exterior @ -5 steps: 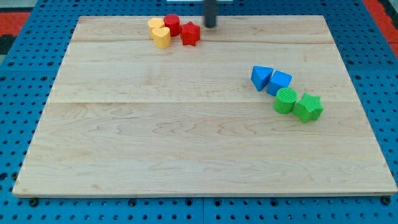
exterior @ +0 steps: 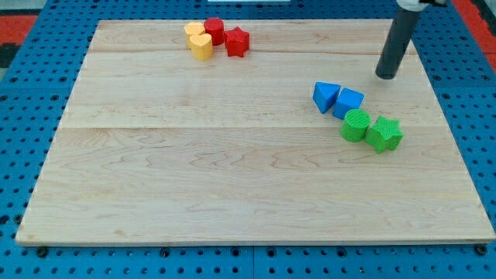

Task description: Keep the blue blocks at the center left of the board

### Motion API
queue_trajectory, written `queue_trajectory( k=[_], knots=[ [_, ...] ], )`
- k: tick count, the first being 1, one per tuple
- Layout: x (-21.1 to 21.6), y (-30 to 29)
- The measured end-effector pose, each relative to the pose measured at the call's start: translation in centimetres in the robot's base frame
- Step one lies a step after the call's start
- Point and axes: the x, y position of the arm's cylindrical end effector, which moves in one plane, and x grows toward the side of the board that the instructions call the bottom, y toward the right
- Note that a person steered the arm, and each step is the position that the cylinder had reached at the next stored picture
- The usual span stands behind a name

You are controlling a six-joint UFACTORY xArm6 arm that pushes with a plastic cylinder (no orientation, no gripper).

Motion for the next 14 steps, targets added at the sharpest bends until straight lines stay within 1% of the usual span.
queue_trajectory(
  k=[1, 2, 3, 4, 5, 6, 8, 9, 10, 11, 13, 14],
  knots=[
    [0.9, -0.5],
    [1.2, -4.0],
    [3.5, -5.9],
    [4.4, 0.0],
    [8.4, 0.9],
    [8.5, -4.8],
    [2.8, -10.3],
    [0.4, -10.4],
    [-1.8, -12.0],
    [-2.0, -15.8],
    [1.6, -22.4],
    [4.5, -24.8]
  ],
)
